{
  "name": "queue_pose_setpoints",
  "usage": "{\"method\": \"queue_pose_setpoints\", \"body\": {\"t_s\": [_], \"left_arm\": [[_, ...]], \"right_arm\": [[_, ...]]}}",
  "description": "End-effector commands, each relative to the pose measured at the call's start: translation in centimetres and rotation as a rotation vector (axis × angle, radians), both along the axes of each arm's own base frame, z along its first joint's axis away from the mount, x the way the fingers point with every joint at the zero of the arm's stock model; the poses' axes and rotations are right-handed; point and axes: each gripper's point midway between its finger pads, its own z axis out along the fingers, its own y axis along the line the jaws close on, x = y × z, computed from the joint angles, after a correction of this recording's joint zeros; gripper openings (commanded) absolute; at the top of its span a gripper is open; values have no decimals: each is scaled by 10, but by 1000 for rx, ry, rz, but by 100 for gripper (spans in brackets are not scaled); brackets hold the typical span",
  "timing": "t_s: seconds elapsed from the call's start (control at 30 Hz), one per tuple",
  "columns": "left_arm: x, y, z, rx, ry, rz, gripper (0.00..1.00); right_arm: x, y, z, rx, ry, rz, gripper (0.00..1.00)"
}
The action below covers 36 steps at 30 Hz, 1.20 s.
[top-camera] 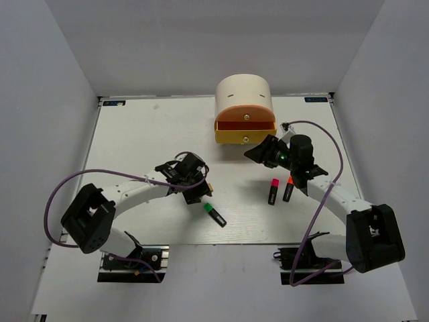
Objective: Sort the stationery into containers
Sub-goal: Pick up the pen from the center of the board.
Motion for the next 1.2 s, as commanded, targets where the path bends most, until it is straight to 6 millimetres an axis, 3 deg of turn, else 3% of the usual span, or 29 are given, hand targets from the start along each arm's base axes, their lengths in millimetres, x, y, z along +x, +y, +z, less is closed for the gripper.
{"method": "queue_pose_setpoints", "body": {"t_s": [0.0, 0.27, 0.43, 0.53, 0.63, 0.83, 1.17], "left_arm": [[-8, -5, 9, 18, 62, -14, 58], [-17, -17, 7, 41, 112, -29, 65], [-26, -21, 6, 41, 127, 16, 66], [-30, -26, 10, 32, 120, 36, 66], [-33, -24, 6, 35, 141, 83, 66], [-35, -22, -18, 77, 175, 141, 64], [-28, -25, -37, 140, 200, 162, 60]], "right_arm": [[9, -3, 36, -42, -168, 60, 59], [4, -3, 65, -78, -344, 182, 60], [-6, -3, 68, -82, -397, 275, 66], [-5, -7, 67, -81, -396, 278, 74], [-5, -12, 70, -83, -420, 277, 75], [-8, -17, 77, -81, -454, 273, 75], [-11, -22, 73, -73, -430, 260, 74]]}}
